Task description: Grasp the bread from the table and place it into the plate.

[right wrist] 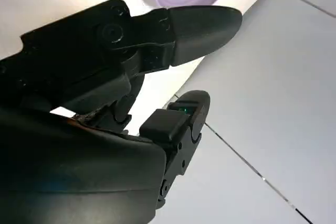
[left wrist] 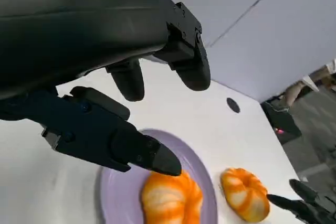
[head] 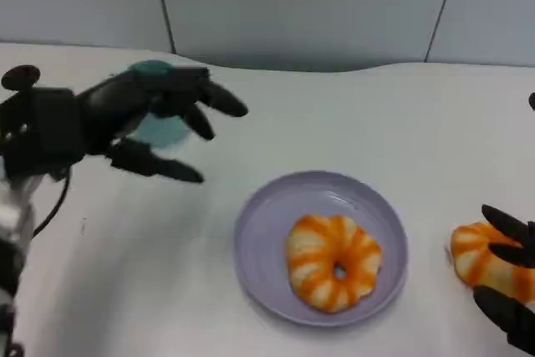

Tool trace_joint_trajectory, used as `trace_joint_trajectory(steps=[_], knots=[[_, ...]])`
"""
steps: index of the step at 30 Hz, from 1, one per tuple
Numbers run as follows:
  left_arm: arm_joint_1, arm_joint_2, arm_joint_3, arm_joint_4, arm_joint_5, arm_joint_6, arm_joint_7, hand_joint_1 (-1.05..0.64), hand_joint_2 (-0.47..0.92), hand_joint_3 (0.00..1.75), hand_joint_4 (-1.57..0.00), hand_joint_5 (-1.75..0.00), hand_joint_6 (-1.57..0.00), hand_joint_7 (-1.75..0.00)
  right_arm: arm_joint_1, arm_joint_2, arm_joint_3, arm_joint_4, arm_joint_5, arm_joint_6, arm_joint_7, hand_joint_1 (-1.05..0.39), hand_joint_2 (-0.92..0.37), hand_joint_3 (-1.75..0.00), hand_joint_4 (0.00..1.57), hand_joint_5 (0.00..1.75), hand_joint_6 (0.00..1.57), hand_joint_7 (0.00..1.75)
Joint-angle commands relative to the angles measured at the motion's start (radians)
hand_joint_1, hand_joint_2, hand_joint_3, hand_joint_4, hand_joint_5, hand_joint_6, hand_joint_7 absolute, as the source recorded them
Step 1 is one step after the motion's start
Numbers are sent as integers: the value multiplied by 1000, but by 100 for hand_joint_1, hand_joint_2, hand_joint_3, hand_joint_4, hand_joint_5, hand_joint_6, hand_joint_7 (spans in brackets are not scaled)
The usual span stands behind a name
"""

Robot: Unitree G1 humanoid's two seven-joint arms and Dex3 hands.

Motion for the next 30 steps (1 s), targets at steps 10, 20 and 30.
trace_joint_trajectory(steps=[10, 20, 30], knots=[[261, 60, 65, -94, -11, 237, 73, -50, 91, 1, -27, -117, -42, -44, 7, -9, -12, -6, 17, 15, 7, -38, -92, -32, 82, 25, 71, 0], [330, 75, 7, -205, 70, 552, 111, -27, 92, 9, -35, -170, -39, -133, 9, -15, -15, -1, 31, -2, 16, -38, -92, -32, 80, 24, 71, 0], [376, 54, 16, -237, 65, 545, 149, -28, 92, 7, -53, -175, -40, -175, 14, -11, -18, -14, 34, 12, 26, -38, -92, -32, 80, 25, 71, 0]])
